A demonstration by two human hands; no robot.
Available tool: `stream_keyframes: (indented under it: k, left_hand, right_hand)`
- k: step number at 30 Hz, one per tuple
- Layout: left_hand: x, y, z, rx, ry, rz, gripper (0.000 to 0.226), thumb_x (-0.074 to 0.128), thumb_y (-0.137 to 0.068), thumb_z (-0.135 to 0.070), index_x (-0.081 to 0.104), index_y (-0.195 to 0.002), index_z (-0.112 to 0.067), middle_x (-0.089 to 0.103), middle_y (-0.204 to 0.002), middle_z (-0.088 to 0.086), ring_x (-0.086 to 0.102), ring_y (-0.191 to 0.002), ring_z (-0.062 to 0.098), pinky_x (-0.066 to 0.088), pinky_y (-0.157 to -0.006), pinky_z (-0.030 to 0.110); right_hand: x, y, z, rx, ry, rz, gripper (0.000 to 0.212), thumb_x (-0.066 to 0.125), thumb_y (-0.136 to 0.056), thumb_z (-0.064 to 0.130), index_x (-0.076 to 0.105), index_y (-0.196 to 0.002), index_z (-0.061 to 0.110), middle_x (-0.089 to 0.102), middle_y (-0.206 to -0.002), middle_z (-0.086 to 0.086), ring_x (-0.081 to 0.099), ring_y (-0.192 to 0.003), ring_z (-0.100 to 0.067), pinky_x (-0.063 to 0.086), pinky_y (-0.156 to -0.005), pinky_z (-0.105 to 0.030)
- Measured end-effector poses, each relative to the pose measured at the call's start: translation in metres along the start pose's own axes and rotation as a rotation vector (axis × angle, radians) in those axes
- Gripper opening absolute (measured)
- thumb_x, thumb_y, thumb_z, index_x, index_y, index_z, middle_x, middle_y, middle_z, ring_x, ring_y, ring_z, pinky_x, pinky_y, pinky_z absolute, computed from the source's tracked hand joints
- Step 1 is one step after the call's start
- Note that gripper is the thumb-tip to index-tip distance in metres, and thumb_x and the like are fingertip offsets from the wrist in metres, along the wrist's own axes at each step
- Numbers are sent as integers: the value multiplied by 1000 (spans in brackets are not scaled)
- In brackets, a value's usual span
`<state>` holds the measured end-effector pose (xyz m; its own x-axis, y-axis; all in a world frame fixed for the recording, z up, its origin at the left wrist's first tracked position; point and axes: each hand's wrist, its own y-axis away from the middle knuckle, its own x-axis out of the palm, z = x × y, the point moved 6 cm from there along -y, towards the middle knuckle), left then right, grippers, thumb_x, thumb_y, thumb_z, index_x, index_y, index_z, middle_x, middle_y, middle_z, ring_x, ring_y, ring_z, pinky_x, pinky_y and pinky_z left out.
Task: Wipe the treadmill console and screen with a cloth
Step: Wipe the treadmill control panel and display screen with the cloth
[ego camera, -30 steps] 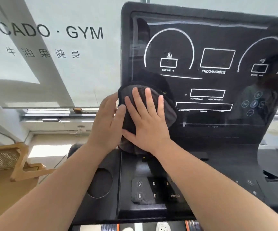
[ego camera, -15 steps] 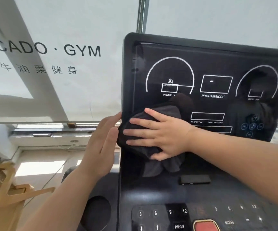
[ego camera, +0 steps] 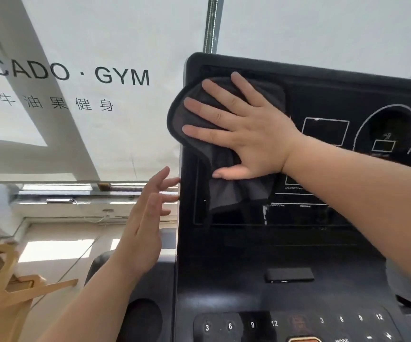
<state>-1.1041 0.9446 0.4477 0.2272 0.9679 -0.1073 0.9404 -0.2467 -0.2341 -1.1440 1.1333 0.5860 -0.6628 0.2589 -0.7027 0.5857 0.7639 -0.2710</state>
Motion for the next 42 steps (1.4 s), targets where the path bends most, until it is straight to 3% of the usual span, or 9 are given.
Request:
stream_keyframes:
  k: [5,10,14,18,21,24,29,34,42]
  left_hand:
    - [4,-1,-8,20,-21,-86,83,26,-85,-89,46,-146,-36,54,-144,-8,51,-131,10,39,-112,44]
    - [14,-3,-11,33,4,-96,68,30,-95,-72,54,-141,-28,61,-140,-7,53,-133,14,42,-110,53]
    - [13,-3,-12,-9,44,-104,61,28,-95,-61,58,-137,-29,64,-136,-7,57,-126,13,46,-105,52]
    - [10,0,-9,-39,5,-54,62,23,-95,-65,55,-141,-35,60,-141,-14,54,-132,11,44,-106,53]
    - [10,-1,-10,-60,15,-59,63,24,-94,-66,57,-138,-35,61,-139,-15,55,-130,7,44,-107,51]
    - [9,-8,-16,-80,4,-75,60,21,-95,-62,63,-128,-34,66,-129,-14,60,-121,7,47,-103,50]
    - [3,-15,-22,-59,48,-183,64,22,-88,-78,57,-129,-43,69,-123,-9,65,-111,15,48,-98,48]
    - [15,-15,-27,-1,-24,-216,73,23,-90,-80,47,-145,-38,53,-144,-19,52,-132,9,42,-112,51]
    - [20,-14,-29,48,-24,-59,80,30,-87,-86,46,-148,-37,51,-150,-16,51,-136,13,42,-110,52]
  right_hand:
    - [22,30,70,242,-119,-2,95,50,-87,77,23,-164,27,14,-172,-8,6,-158,-41,1,-125,-65]
    - [48,69,132,137,-87,62,84,47,-95,64,18,-165,28,4,-172,-3,-7,-159,-34,-6,-126,-59]
    - [48,76,122,88,-71,33,80,43,-96,60,17,-164,25,4,-171,-4,-2,-159,-35,-6,-126,-60]
    - [29,67,52,456,-80,-56,97,52,-88,75,23,-163,20,11,-168,-21,7,-154,-52,-1,-121,-71]
    - [11,49,-3,753,-74,-33,115,45,-80,90,12,-164,20,8,-165,-37,4,-149,-64,1,-115,-80]
    - [-1,15,-20,844,-108,-11,120,39,-73,97,8,-165,26,1,-165,-36,-2,-149,-63,0,-113,-82]
    - [-2,-4,-6,778,-105,-31,97,39,-88,81,12,-165,28,3,-171,-22,-1,-155,-52,-1,-118,-75]
    - [18,27,61,523,-162,-78,74,48,-94,50,23,-162,36,13,-173,-4,6,-158,-39,2,-124,-67]
    - [50,111,94,482,-103,-10,93,57,-82,63,21,-162,31,7,-171,-7,0,-158,-42,1,-120,-73]
